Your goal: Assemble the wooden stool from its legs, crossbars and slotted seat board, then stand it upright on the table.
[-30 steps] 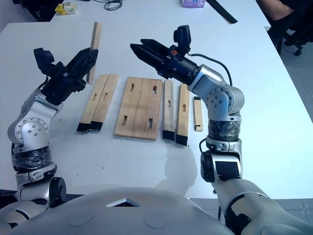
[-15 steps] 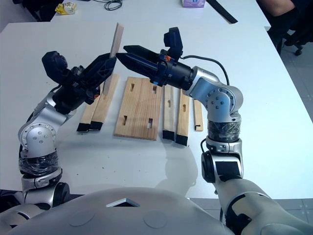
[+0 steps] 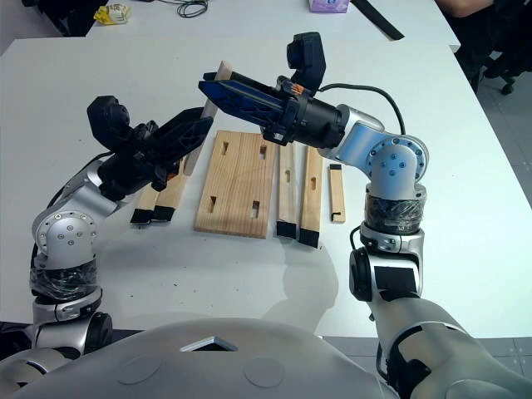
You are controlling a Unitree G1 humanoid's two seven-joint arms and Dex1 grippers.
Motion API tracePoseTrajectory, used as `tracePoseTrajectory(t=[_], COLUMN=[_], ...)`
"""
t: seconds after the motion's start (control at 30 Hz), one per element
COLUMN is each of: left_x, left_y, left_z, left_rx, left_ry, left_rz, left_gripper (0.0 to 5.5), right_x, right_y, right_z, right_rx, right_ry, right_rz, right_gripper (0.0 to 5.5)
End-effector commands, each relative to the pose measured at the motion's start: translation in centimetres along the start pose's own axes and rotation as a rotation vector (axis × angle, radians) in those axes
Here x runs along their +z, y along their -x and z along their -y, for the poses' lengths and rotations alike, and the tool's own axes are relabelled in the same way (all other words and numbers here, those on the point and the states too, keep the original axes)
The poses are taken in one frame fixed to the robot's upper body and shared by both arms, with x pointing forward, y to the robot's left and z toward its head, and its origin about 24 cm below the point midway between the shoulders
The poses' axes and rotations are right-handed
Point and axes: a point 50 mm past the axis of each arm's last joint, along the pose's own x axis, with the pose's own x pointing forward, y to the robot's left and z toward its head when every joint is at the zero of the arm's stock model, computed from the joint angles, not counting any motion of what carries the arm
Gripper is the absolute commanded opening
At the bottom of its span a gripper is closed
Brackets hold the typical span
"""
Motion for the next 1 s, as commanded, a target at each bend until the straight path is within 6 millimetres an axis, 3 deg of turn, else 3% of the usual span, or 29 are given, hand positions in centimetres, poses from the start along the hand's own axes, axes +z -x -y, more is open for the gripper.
tracePoseTrajectory(t=[0.03,0.23,0.5,0.93,1.0], left_x=[-0.1,-0.4,0.0,0.1,-0.1], left_y=[-0.4,-0.4,0.5,0.1,0.2], left_z=[0.5,0.8,0.2,-0.6,-0.7], left_rx=[-0.027,-0.048,-0.046,0.013,0.023], left_ry=[0.005,0.014,-0.016,-0.019,0.007], left_rz=[-0.001,-0.028,-0.107,-0.118,-0.126], left_gripper=[1.32,1.32,1.32,1.32,1.82], right_x=[-0.4,-0.9,-1.1,-0.9,-0.8], right_y=[-0.4,-0.6,0.0,0.1,0.2], right_z=[-0.5,-0.7,-1.3,-0.9,-0.8], right_rx=[0.024,0.038,0.067,0.026,0.017], right_ry=[-0.010,-0.024,-0.038,-0.004,0.014], right_rz=[-0.033,-0.059,-0.102,-0.084,-0.080], right_gripper=[2.00,1.39,1.38,1.38,1.36])
